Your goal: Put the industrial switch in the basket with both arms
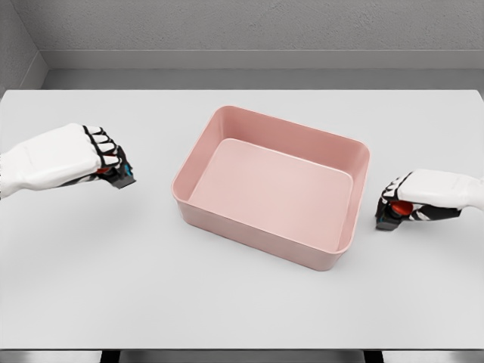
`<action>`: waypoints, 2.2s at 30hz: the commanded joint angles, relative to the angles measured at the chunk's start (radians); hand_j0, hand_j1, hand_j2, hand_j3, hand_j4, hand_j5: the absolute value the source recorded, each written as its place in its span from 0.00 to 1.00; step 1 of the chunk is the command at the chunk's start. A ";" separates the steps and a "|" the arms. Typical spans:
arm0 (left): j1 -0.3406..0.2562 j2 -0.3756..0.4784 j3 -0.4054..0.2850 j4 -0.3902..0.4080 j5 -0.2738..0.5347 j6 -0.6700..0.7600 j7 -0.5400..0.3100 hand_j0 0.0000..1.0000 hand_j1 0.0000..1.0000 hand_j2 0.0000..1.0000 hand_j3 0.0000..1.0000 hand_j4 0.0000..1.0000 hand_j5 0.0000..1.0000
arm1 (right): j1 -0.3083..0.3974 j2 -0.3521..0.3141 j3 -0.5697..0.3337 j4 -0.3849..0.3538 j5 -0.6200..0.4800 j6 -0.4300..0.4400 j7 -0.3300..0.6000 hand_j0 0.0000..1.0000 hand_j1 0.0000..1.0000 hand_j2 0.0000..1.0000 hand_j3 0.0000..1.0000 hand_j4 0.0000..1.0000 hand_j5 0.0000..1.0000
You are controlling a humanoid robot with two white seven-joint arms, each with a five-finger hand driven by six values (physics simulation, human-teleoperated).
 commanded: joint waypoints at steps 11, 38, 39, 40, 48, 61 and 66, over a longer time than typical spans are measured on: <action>-0.037 -0.079 -0.005 0.000 0.002 0.000 -0.006 0.40 0.40 0.40 0.40 0.40 0.40 | 0.003 -0.003 -0.058 0.001 -0.007 0.002 0.030 0.52 0.52 0.52 0.52 0.52 0.52; -0.160 -0.216 -0.093 0.005 -0.019 0.000 -0.023 0.39 0.39 0.39 0.39 0.39 0.39 | -0.014 -0.062 -0.136 -0.006 -0.056 0.002 0.035 0.51 0.51 0.51 0.51 0.51 0.51; -0.161 -0.221 -0.093 0.005 -0.021 0.000 -0.029 0.39 0.39 0.39 0.39 0.39 0.39 | -0.017 -0.063 -0.136 -0.006 -0.057 0.002 0.035 0.51 0.51 0.51 0.51 0.51 0.51; -0.166 -0.233 -0.093 0.005 -0.021 0.000 -0.052 0.39 0.39 0.39 0.39 0.39 0.39 | -0.023 -0.063 -0.136 -0.009 -0.059 0.002 0.035 0.51 0.51 0.51 0.51 0.51 0.51; -0.215 -0.280 -0.153 0.014 -0.022 0.000 -0.058 0.39 0.39 0.39 0.39 0.39 0.39 | -0.046 -0.062 -0.136 -0.029 -0.086 0.002 0.035 0.51 0.51 0.51 0.51 0.51 0.51; -0.250 -0.351 -0.183 0.037 -0.024 0.000 -0.060 0.38 0.38 0.38 0.38 0.38 0.38 | -0.081 -0.062 -0.136 -0.045 -0.113 0.002 0.035 0.51 0.51 0.51 0.51 0.51 0.51; -0.273 -0.388 -0.225 0.058 -0.036 0.000 -0.060 0.38 0.38 0.38 0.38 0.38 0.38 | -0.095 -0.062 -0.136 -0.058 -0.119 0.002 0.035 0.51 0.51 0.51 0.51 0.51 0.51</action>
